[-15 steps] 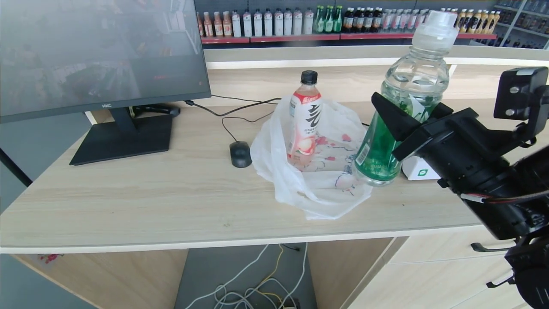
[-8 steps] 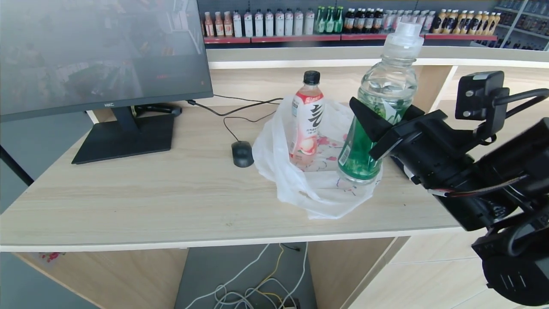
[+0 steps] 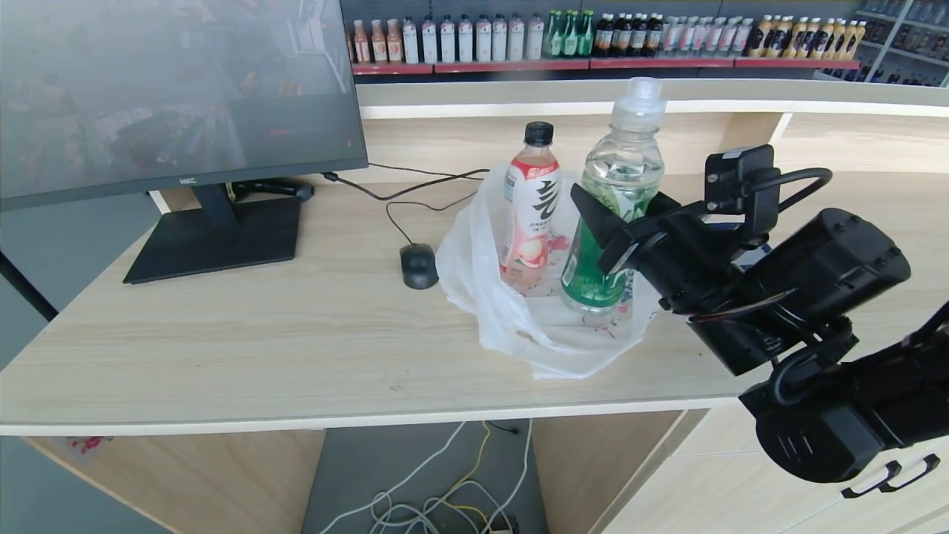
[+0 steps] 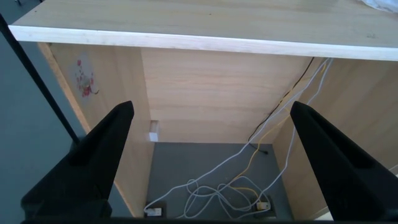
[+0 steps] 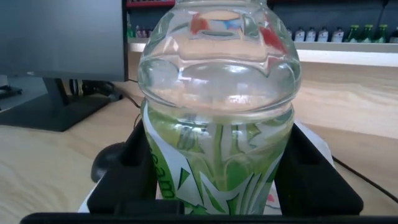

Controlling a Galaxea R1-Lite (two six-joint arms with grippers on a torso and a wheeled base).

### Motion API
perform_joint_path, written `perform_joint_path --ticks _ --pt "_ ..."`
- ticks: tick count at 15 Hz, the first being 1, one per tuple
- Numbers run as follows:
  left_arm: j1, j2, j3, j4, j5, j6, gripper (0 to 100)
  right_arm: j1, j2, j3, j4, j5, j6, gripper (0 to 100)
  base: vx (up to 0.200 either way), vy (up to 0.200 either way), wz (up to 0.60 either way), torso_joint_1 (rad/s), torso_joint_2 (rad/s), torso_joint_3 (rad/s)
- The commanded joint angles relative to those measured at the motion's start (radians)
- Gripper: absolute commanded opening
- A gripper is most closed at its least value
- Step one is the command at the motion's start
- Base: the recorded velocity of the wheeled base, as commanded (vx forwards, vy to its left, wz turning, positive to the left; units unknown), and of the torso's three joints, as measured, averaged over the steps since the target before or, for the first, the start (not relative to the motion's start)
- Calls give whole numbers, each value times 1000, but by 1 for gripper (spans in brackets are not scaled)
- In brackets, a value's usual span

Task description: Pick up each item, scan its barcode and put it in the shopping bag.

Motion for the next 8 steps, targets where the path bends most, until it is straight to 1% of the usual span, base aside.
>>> perform_joint_path --ticks 1,4,8 --pt "0 0 0 0 0 0 100 -8 56 -39 -2 -1 -1 0 0 0 0 0 0 0" --pt "0 0 0 0 0 0 100 -69 105 -48 -2 -4 -2 0 0 0 0 0 0 0" --pt "0 1 0 0 0 0 100 -72 162 -119 -2 -4 -1 0 0 0 0 0 0 0"
